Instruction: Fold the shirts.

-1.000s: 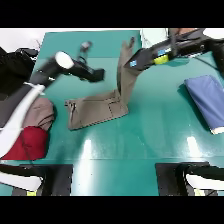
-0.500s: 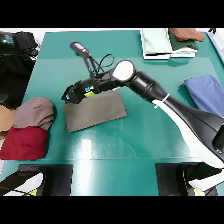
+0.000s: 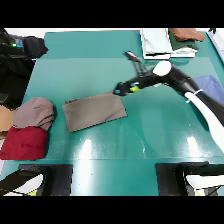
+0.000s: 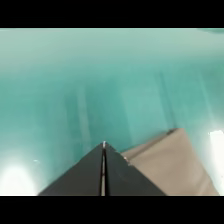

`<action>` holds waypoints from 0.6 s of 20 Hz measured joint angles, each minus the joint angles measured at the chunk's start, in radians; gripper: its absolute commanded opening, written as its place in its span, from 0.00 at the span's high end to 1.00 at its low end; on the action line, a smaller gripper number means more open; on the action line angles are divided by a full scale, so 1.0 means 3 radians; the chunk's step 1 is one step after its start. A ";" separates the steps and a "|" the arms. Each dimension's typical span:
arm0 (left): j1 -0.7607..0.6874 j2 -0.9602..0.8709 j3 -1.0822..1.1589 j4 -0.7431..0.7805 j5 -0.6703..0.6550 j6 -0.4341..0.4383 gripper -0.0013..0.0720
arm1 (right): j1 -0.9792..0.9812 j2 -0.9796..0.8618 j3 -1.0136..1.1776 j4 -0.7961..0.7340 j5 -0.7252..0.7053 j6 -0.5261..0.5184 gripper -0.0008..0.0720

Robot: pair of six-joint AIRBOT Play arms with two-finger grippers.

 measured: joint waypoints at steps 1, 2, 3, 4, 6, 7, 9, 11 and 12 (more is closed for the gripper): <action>-0.0056 -0.0027 0.0001 -0.0001 0.0004 0.0003 0.95 | -0.0159 -0.0027 -0.0112 -0.0004 0.0045 0.0010 0.23; -0.0114 -0.0057 0.0001 -0.0003 0.0022 0.0009 0.95 | -0.0285 -0.0080 -0.0200 0.0009 0.0085 0.0014 0.23; -0.0164 -0.0085 0.0000 -0.0003 0.0046 0.0014 0.95 | -0.0374 -0.0148 -0.0261 0.0053 0.0122 0.0018 0.23; -0.0212 -0.0113 0.0001 -0.0001 0.0084 0.0017 0.95 | -0.0436 -0.0231 -0.0300 0.0140 0.0150 0.0017 0.23; -0.0289 -0.0164 0.0000 -0.0003 0.0150 0.0020 0.95 | -0.0454 -0.0422 -0.0310 0.0337 0.0207 -0.0009 0.23; -0.0314 -0.0184 0.0001 -0.0009 0.0184 0.0025 0.95 | -0.0420 -0.0521 -0.0278 0.0426 0.0226 -0.0028 0.23; -0.0336 -0.0219 0.0000 -0.0005 0.0215 0.0025 0.95 | -0.0289 -0.0746 -0.0141 0.0604 0.0254 -0.0056 0.23; -0.0351 -0.0235 0.0001 -0.0013 0.0239 0.0025 0.95 | -0.0117 -0.0971 0.0065 0.0796 0.0268 -0.0079 0.43; -0.0360 -0.0242 0.0000 -0.0018 0.0242 0.0025 0.95 | -0.0025 -0.1092 0.0186 0.0841 0.0268 -0.0080 0.63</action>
